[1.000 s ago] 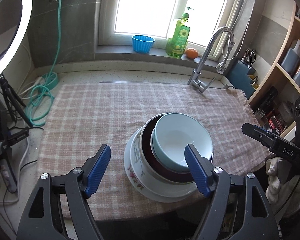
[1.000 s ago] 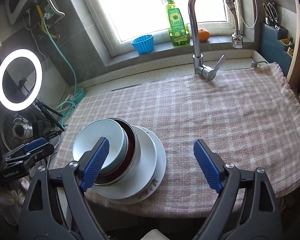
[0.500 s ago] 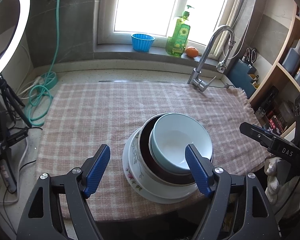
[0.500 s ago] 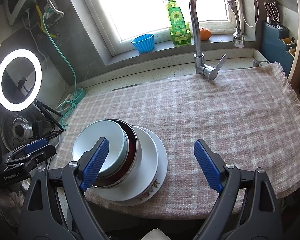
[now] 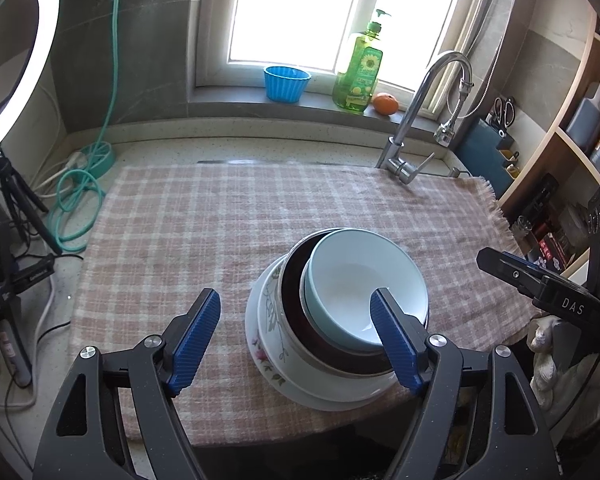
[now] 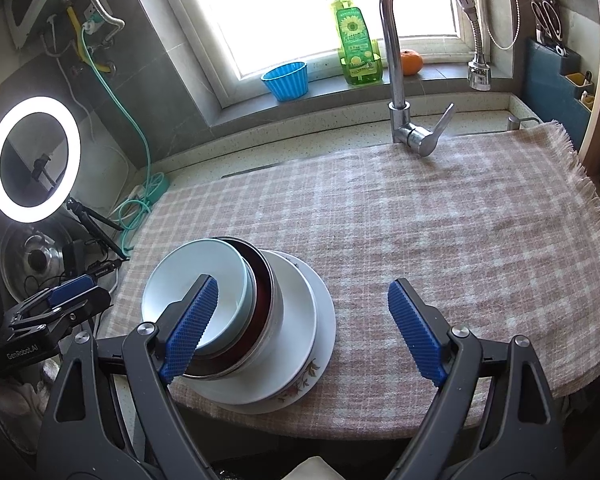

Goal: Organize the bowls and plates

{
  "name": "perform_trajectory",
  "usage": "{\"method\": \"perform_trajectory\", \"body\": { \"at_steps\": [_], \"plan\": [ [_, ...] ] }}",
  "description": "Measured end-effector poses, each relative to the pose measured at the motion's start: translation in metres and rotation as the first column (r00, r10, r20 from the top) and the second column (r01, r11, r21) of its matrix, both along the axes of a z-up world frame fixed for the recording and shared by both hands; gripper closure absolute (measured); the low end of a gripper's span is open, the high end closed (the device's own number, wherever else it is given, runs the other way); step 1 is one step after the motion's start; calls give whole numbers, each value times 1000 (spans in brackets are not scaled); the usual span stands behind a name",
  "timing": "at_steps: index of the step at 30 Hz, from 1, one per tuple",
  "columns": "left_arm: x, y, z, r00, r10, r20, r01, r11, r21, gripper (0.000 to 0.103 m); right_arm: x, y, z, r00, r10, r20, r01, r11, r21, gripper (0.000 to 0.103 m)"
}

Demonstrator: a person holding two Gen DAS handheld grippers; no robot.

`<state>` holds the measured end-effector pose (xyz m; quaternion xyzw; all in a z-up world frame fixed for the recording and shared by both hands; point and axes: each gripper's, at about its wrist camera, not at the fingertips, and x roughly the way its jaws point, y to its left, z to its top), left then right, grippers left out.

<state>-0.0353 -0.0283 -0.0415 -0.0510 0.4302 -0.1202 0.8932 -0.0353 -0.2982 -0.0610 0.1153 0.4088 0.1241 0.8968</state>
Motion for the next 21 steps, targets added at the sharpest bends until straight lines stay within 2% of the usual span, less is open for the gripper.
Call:
{"method": "perform_trajectory", "body": {
  "at_steps": [9, 14, 21],
  "plan": [
    [3, 0, -1, 1000, -3, -4, 3, 1000, 6, 26, 2, 0, -1, 1000, 1, -3, -1, 1000, 1, 14],
    [10, -1, -3, 1000, 3, -20, -3, 1000, 30, 25, 8, 0, -6, 1000, 2, -15, -2, 1000, 4, 14],
    [18, 2, -8, 999, 22, -47, -20, 999, 27, 25, 17, -1, -12, 999, -1, -36, 1, 1000, 7, 14]
  ]
}}
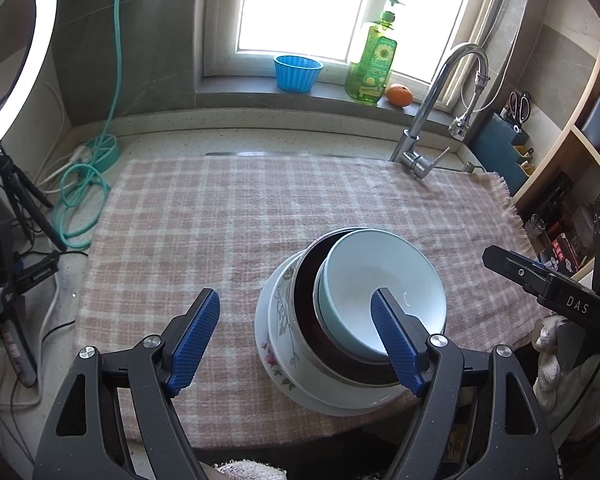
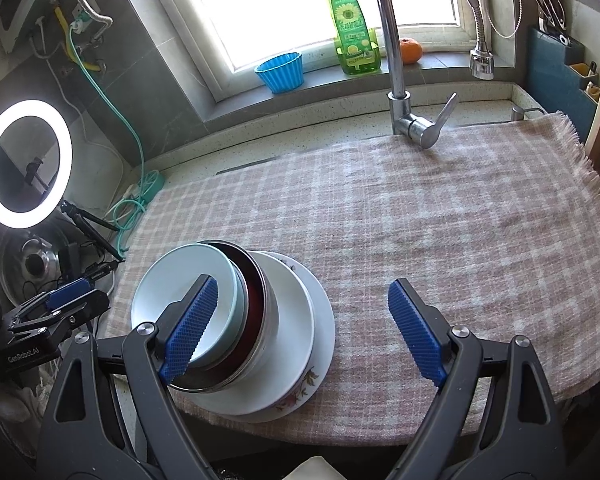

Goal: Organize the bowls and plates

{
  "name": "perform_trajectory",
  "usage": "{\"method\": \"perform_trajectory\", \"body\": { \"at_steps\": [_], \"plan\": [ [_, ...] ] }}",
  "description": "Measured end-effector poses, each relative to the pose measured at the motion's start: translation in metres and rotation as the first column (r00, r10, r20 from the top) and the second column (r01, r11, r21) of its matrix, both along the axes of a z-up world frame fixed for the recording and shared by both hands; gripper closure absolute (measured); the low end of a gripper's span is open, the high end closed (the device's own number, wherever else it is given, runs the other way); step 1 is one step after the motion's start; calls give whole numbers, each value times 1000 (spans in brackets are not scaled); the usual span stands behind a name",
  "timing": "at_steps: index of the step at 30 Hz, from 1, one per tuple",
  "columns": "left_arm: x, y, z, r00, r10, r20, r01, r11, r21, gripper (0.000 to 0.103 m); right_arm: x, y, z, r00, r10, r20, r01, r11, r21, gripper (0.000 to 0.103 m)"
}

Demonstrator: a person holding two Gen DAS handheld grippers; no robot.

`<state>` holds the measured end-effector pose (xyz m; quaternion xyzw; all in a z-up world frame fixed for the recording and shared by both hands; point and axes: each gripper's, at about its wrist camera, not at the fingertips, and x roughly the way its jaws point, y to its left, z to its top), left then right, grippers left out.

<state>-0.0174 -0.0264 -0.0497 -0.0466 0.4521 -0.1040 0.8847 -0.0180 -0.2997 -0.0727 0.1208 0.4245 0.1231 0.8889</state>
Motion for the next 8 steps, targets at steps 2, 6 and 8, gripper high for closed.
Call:
{"method": "perform_trajectory", "body": {
  "at_steps": [2, 6, 8],
  "plan": [
    [1, 1, -1, 1000, 3, 3, -3, 1000, -2, 25, 3, 0, -2, 1000, -1, -7, 1, 1000, 1, 14],
    [3, 0, 0, 1000, -1, 26, 0, 1000, 9, 25, 9, 0, -6, 1000, 1, -22, -1, 1000, -2, 14],
    [7, 2, -1, 1000, 4, 20, -4, 1000, 6, 23, 13, -1, -8, 1000, 0, -27, 0, 1000, -6, 14]
  ]
}}
